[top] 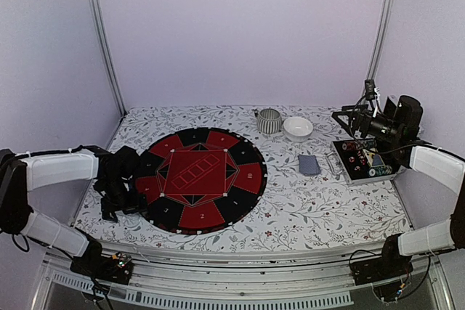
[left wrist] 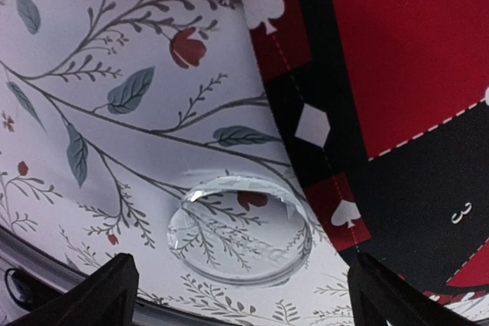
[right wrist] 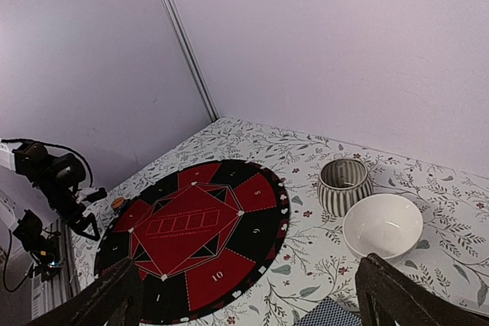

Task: Distribute texas hold em gaming equipment
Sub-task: Pick up the dealer button from the corner of the board.

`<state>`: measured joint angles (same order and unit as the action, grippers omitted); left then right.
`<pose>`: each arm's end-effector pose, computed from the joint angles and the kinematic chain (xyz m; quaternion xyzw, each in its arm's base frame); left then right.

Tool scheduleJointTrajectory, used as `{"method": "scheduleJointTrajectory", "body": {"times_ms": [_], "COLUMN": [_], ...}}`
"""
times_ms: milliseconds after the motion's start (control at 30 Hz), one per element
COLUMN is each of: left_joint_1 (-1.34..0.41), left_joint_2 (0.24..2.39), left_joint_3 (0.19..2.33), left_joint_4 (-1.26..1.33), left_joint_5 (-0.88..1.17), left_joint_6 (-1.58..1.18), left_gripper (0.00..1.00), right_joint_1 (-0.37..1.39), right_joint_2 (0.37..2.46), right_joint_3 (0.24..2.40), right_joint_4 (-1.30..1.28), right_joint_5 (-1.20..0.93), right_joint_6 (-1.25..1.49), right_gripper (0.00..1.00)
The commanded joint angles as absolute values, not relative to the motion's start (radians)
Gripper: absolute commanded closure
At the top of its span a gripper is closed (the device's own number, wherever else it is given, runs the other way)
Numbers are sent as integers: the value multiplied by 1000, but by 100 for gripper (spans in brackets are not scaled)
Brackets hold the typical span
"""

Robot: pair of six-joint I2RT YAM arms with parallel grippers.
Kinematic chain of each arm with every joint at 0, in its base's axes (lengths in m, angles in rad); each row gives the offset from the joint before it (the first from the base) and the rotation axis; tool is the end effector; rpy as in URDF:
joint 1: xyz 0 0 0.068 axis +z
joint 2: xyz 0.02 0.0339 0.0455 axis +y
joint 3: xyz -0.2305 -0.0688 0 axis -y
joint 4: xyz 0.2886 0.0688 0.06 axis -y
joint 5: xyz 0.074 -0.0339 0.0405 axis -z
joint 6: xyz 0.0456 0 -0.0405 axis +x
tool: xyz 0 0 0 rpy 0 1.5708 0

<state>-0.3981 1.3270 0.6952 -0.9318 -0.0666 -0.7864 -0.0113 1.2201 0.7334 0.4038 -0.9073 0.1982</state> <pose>0.2165 -0.0877 0.0957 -0.1929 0.9806 0.0256 0.0216 0.3261 0.0322 0.2396 -0.2260 0.6888 0.3779 0.5760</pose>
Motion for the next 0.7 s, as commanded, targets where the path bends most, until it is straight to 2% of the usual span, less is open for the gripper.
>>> {"method": "scheduleJointTrajectory", "body": {"times_ms": [0,367,667], "left_joint_1": [-394,-394,-393], "left_joint_2": [1326,1403,1328], "left_joint_3": [684,647,617], "left_joint_4": [-895,-873,-919], "left_joint_5": [-55,11,-31], "left_joint_6": [-809,-834,-880], "left_gripper": [2,5,21], "right_joint_1": [-5,-5,-5], "right_joint_2": [1209,1201,1210], "right_joint_3": [762,767,774], "right_joint_4": [388,377,370], "right_joint_5": [-901,-902,-907], "right_joint_6": [185,181,184], "right_gripper": [1,1,1]}}
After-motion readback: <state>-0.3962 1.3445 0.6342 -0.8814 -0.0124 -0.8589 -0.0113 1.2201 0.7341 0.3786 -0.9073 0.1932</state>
